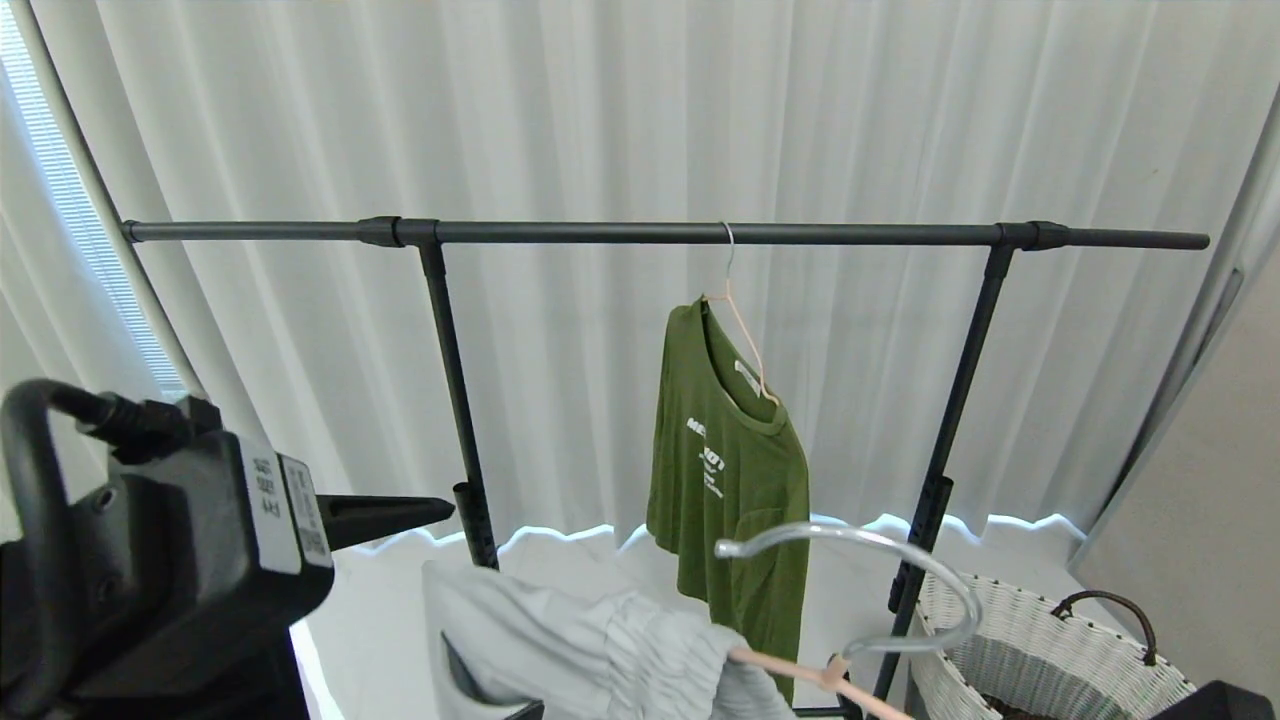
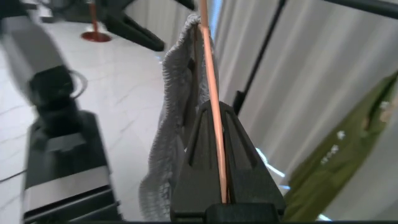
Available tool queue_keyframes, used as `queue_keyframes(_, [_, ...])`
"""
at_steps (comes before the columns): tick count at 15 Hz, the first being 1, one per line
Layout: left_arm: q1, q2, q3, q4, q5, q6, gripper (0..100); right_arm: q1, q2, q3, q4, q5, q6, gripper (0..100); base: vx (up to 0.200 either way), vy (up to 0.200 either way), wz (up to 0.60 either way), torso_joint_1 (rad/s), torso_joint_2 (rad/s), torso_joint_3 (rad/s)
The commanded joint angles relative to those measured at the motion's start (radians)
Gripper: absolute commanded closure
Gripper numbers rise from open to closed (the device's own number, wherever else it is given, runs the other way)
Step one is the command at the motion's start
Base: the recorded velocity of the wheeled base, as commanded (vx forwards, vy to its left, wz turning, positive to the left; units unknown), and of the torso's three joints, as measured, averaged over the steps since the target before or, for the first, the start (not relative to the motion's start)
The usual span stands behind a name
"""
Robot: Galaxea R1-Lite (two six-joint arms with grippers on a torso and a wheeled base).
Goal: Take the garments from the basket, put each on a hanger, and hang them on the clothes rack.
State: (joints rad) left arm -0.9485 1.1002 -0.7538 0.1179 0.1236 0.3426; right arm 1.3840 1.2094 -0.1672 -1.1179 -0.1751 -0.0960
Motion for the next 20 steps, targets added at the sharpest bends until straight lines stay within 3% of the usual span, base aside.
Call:
queue_keyframes(1, [-0.006, -0.013, 0.024, -0.001, -0.045, 0.032, 0, 0.027, -0.002, 0.009, 0.0, 0.006, 0.001, 100, 0.0, 0.0, 0.0, 0.0, 0.0, 0.0])
queue_keyframes(5, [-0.012, -0.006, 0.036, -0.001, -0.191, 0.085, 0, 0.032, 0.002, 0.026, 0.0, 0.057, 0.002, 100, 0.0, 0.0, 0.0, 0.0, 0.0, 0.0])
queue_keyframes(8, [-0.07, 0.007, 0.041, 0.0, -0.283, 0.087, 0, 0.032, 0.009, 0.028, 0.001, 0.1, 0.004, 100, 0.0, 0.0, 0.0, 0.0, 0.0, 0.0])
queue_keyframes(12, [-0.072, 0.07, 0.054, -0.034, -0.298, 0.082, 0, 0.03, 0.009, 0.035, 0.003, 0.155, 0.005, 100, 0.0, 0.0, 0.0, 0.0, 0.0, 0.0])
queue_keyframes(18, [-0.072, 0.09, 0.077, -0.057, -0.335, 0.084, 0, 0.03, 0.013, 0.035, 0.004, 0.161, 0.005, 100, 0.0, 0.0, 0.0, 0.0, 0.0, 0.0])
queue_keyframes(19, [-0.072, 0.089, 0.079, -0.057, -0.335, 0.084, 100, 0.03, 0.013, 0.035, 0.004, 0.163, 0.005, 100, 0.0, 0.0, 0.0, 0.0, 0.0, 0.0])
queue_keyframes(20, [-0.072, 0.089, 0.079, -0.057, -0.335, 0.084, 100, 0.03, 0.013, 0.034, 0.004, 0.163, 0.005, 100, 0.0, 0.0, 0.0, 0.0, 0.0, 0.0])
